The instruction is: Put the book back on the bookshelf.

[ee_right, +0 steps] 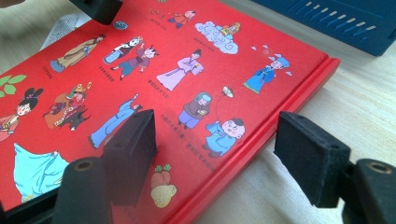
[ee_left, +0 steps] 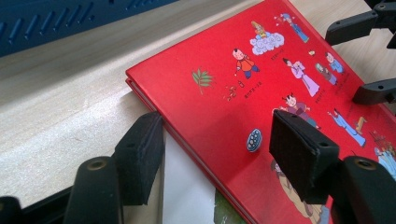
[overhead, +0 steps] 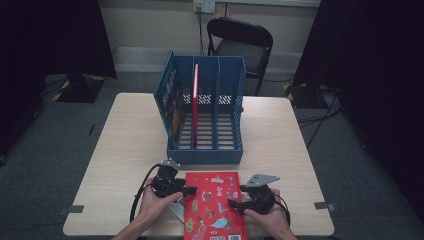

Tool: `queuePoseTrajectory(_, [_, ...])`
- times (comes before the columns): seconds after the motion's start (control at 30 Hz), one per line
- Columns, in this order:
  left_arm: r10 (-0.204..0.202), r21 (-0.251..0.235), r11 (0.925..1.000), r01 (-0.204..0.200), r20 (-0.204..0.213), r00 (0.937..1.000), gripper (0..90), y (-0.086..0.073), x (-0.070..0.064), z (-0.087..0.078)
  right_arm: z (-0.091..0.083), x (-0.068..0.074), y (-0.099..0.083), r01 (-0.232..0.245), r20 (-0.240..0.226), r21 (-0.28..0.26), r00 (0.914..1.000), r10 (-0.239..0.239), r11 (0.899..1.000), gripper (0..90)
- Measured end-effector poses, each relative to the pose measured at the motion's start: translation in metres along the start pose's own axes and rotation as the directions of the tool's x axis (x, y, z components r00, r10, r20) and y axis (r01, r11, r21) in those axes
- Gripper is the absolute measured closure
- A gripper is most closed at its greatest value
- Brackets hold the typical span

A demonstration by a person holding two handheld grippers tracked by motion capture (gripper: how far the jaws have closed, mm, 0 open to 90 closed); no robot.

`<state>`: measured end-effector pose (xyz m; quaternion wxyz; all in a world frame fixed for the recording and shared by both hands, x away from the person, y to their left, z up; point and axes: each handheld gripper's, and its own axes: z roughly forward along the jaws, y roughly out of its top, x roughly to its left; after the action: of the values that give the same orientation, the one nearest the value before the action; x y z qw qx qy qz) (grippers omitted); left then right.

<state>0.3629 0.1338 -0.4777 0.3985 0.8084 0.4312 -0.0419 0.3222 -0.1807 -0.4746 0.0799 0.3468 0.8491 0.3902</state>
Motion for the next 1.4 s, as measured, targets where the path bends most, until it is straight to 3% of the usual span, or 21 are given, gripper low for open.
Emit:
queuePoseTrajectory(0.2, [0.011,-0.002,0.9999,-0.011,0.014,0.9998,37.4,0.002,0.001,-0.004,0.0,0.0,0.0,0.0,0.0,-0.001,1.0,0.0,1.0,28.2])
queuePoseTrajectory(0.23, [0.006,-0.026,0.9996,-0.005,0.04,0.9992,39.8,0.002,0.001,-0.006,0.0,0.0,0.0,-0.006,-0.008,-0.007,1.0,0.006,1.0,28.0])
queuePoseTrajectory(0.33, [0.017,-0.037,0.9992,-0.015,0.054,0.9984,42.7,0.003,-0.001,-0.008,-0.001,-0.001,0.001,-0.015,-0.016,-0.013,0.9998,0.015,1.0,27.9])
queuePoseTrajectory(0.73, [0.029,-0.023,0.9994,-0.027,0.083,0.9961,45.0,0.001,-0.004,-0.011,-0.001,-0.002,0.001,-0.018,-0.021,-0.018,0.9996,0.018,1.0,28.0])
queuePoseTrajectory(0.93, [0.0,-0.038,0.9993,0.005,0.126,0.992,49.9,-0.001,-0.003,-0.014,-0.002,-0.002,0.001,-0.018,-0.023,-0.024,0.9996,0.017,1.0,28.1])
queuePoseTrajectory(1.03, [-0.023,-0.039,0.9988,0.03,0.184,0.9827,52.6,-0.002,-0.003,-0.016,-0.003,-0.002,0.0,-0.02,-0.024,-0.03,0.9995,0.019,0.999,28.0])
queuePoseTrajectory(1.17, [-0.016,-0.035,0.9991,0.023,0.194,0.9809,53.1,-0.003,-0.005,-0.015,-0.003,-0.002,0.0,-0.019,-0.021,-0.033,0.9996,0.018,0.999,28.0])
queuePoseTrajectory(1.27, [-0.047,-0.037,0.9976,0.059,0.263,0.9636,56.5,-0.003,-0.004,-0.014,-0.003,-0.002,0.0,-0.019,-0.025,-0.038,0.9995,0.018,0.999,28.0])
queuePoseTrajectory(1.33, [-0.05,-0.034,0.9975,0.062,0.282,0.958,56.8,-0.003,-0.007,-0.011,-0.004,-0.002,0.001,-0.022,-0.029,-0.042,0.9994,0.021,0.999,28.0])
queuePoseTrajectory(1.4, [-0.061,-0.014,0.9975,0.069,0.324,0.944,56.9,-0.002,-0.007,-0.006,-0.004,-0.002,0.001,-0.022,-0.03,-0.044,0.9994,0.02,0.999,28.0])
